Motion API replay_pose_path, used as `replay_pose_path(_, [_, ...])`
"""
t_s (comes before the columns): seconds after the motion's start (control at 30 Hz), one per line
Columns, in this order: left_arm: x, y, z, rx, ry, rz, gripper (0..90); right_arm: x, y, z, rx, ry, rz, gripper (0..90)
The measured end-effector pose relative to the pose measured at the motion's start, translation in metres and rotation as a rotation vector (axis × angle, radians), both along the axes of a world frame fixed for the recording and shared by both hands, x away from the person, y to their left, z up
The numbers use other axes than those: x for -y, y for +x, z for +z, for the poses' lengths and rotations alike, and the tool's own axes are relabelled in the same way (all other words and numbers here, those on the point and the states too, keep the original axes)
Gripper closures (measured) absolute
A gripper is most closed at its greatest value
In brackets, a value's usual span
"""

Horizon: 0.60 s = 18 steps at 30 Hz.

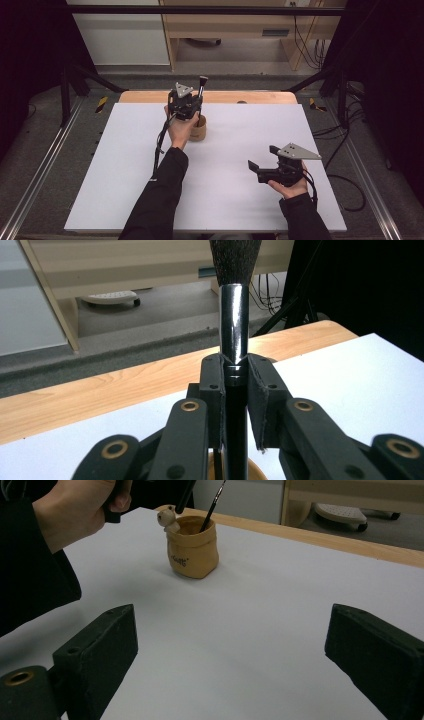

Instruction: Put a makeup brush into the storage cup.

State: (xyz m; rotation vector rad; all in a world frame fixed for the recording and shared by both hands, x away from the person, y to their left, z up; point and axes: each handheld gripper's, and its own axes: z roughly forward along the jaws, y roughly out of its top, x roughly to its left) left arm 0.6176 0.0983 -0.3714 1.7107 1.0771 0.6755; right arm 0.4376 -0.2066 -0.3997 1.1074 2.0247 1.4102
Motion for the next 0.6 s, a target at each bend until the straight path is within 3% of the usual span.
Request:
replay_pose_path(0.4, [0.000,0.005,-0.019,-0.038,0.011,0.007,77.9,-0.001,0.000,0.000,0.001,0.001,0.003,7.3])
replay_pose_path(0.6, [0.000,0.004,-0.026,-0.038,0.013,0.004,77.9,-0.002,0.000,0.000,-0.003,0.000,0.005,7.3])
